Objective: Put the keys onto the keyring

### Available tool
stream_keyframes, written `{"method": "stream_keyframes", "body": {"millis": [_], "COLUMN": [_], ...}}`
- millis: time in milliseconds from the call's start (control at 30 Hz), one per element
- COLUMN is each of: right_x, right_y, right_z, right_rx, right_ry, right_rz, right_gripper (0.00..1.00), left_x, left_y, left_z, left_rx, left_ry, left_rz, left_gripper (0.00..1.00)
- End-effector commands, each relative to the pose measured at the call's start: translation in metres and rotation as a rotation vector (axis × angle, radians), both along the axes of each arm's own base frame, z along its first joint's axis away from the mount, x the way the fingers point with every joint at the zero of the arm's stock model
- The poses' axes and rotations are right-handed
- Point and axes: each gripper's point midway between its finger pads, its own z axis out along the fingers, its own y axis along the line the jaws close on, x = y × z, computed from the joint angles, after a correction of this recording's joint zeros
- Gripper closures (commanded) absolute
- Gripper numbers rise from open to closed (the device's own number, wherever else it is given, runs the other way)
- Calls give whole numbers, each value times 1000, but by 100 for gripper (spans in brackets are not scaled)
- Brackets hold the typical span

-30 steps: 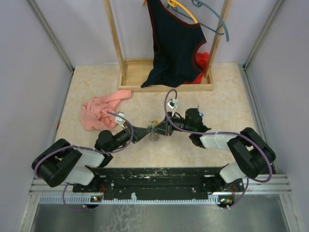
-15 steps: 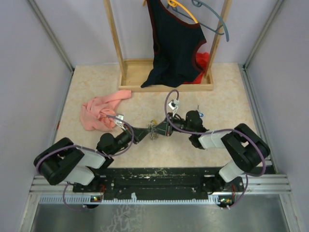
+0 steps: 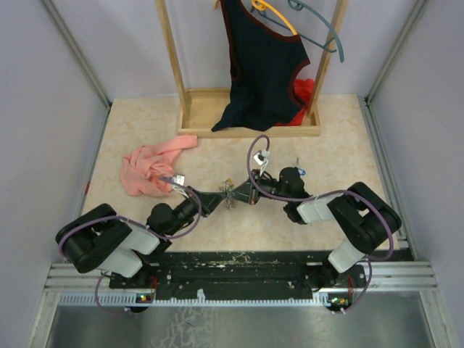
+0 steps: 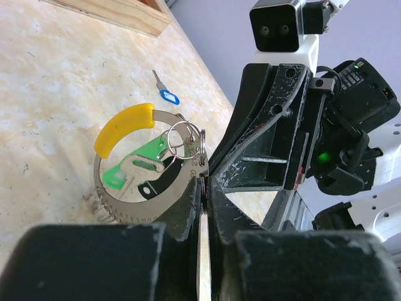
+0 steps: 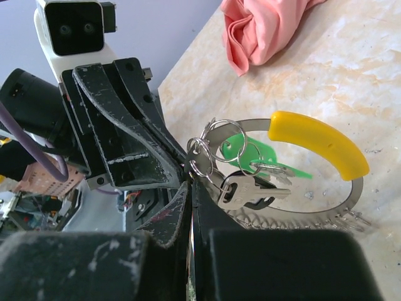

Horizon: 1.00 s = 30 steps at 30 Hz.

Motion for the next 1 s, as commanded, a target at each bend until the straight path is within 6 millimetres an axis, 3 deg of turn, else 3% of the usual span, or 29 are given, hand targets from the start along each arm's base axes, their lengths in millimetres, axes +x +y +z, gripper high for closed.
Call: {"method": "stream_keyframes", "body": {"millis": [0,133,333,600,767,967], "right_x": [-6,-5,-2,0,-2,1], "right_y": [4,3,2,-4,-8,-22], "right_z": [14,18,11,7,-3,-22], "right_rx": [15,-9,-100,-199,-255,-369], "right_ry": [-90,-150,-221,-304,-297,-333], "right_rz": [49,56,79,108,126,105], "right_gripper": [100,100,100,100,100,97], "left_x": [-23,-25,-28,-27,-22,-13], "left_y": [-8,-7,1,7,3,7], "left_z": [44,36,33,20,11,-14], "left_rx": [-128,-111,-118,-79,-25,71], "left_ry": [-131,-125,-132,-95,-82,-28], "left_rz": [-91,-99,-76,-56,-51,-18], "left_gripper": [90,79,74,72,81,72]}}
